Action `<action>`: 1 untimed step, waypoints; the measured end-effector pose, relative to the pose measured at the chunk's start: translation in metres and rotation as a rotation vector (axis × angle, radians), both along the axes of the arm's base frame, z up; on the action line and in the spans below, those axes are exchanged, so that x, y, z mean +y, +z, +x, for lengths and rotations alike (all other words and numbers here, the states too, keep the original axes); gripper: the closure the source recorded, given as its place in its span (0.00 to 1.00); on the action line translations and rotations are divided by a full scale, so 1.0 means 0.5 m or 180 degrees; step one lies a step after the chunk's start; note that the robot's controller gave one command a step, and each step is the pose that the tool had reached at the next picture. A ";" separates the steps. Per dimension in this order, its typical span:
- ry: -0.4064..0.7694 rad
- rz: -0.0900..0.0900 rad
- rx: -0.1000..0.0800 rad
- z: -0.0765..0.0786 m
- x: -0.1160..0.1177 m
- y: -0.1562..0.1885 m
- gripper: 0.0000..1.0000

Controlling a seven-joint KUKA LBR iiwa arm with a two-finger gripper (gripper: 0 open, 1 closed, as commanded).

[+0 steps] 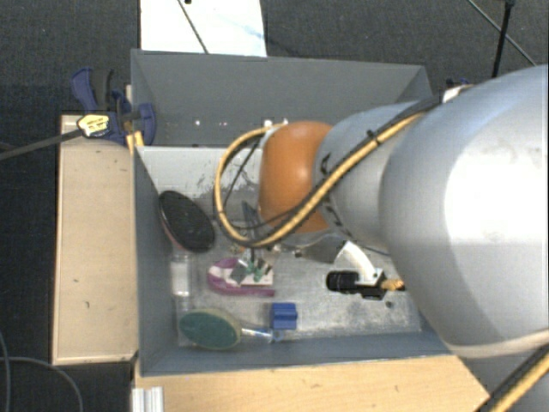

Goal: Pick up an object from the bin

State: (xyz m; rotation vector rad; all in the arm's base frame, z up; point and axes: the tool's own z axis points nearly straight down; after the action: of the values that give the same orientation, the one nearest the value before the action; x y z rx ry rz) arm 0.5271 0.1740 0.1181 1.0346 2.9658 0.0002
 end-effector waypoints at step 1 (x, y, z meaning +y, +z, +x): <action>0.2403 -0.0002 0.0003 -0.098 -0.124 -0.001 1.00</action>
Offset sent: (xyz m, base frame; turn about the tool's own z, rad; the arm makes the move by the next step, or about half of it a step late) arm -0.0493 -0.0608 -0.0003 -0.7572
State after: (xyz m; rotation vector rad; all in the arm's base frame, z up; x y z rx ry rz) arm 0.4780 0.1122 0.1177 -0.1314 3.1390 -0.0011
